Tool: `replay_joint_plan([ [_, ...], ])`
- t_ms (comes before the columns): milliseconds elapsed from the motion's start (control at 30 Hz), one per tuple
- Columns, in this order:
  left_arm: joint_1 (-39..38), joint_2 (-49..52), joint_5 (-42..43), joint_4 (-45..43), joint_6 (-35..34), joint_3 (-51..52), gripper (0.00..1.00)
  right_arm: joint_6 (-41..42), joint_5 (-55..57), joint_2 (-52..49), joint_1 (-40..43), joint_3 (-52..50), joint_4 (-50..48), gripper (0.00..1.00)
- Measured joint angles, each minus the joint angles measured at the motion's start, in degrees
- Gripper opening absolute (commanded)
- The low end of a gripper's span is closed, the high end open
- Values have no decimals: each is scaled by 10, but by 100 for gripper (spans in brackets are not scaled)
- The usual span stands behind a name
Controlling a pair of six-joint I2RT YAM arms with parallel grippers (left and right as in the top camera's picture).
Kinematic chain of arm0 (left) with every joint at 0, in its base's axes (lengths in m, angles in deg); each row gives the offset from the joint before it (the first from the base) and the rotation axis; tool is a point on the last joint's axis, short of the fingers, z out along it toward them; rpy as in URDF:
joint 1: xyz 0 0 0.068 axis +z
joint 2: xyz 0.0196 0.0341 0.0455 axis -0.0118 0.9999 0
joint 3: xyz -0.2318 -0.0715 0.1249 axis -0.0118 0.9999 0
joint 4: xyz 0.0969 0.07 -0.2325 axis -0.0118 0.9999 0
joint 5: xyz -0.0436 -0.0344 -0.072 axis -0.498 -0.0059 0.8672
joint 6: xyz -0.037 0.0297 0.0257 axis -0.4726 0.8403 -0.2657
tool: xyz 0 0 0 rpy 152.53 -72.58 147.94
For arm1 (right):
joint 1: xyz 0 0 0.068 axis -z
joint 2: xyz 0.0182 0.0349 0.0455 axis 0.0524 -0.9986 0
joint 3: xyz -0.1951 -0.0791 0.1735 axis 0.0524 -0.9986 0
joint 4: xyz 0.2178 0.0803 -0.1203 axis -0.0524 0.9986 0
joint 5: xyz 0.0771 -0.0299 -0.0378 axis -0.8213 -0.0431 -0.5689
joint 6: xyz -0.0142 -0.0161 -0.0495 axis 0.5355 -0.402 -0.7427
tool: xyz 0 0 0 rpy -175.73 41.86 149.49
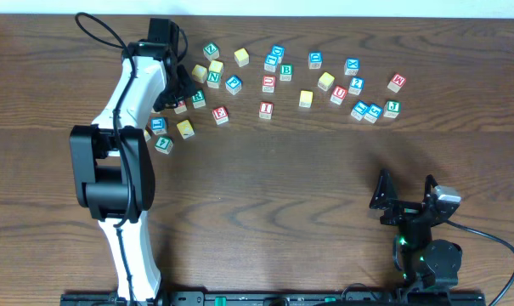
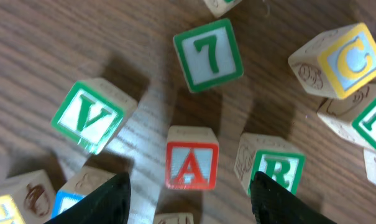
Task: Spell out AI2
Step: 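Reach the left gripper over the red A block, then lower the left gripper and close it on the red A block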
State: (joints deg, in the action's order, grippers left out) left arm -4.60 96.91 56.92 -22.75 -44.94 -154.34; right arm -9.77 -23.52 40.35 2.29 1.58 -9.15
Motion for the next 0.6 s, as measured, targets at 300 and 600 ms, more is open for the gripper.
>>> replay_joint_plan([
  [300,0,25,0,-17,0,0,59,0,0,0,0,0,0,99],
  [600,0,41,0,-19,0,0,55,0,0,0,0,0,0,99],
])
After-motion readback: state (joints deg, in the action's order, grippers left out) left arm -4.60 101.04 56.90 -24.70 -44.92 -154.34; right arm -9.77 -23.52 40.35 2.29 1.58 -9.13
